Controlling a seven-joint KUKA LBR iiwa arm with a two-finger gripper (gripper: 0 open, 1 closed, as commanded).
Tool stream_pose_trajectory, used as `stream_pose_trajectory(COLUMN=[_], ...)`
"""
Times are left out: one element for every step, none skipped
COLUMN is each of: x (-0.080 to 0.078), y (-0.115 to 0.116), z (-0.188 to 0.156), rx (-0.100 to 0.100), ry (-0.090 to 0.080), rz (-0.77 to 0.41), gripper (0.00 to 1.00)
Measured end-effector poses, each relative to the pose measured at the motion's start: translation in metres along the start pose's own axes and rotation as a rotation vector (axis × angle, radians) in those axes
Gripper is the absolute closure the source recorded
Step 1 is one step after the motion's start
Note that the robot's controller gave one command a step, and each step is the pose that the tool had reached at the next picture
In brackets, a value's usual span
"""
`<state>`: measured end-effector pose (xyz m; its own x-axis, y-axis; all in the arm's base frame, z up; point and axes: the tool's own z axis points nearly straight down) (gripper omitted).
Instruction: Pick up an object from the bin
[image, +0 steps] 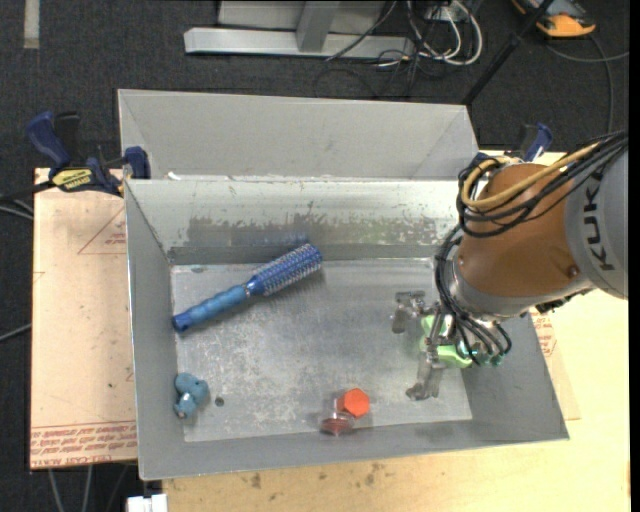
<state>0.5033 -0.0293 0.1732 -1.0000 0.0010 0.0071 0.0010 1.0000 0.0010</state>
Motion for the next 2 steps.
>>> stream_pose_trajectory(x=[-0.0049,-0.0073], y=[-0.1144,-0.1097], z=[0.0918,0.0885], rx=[0.003,0.0], ry=[-0.002,-0.007], rz=[-0.047,-0.055], gripper=[0.0,1.0])
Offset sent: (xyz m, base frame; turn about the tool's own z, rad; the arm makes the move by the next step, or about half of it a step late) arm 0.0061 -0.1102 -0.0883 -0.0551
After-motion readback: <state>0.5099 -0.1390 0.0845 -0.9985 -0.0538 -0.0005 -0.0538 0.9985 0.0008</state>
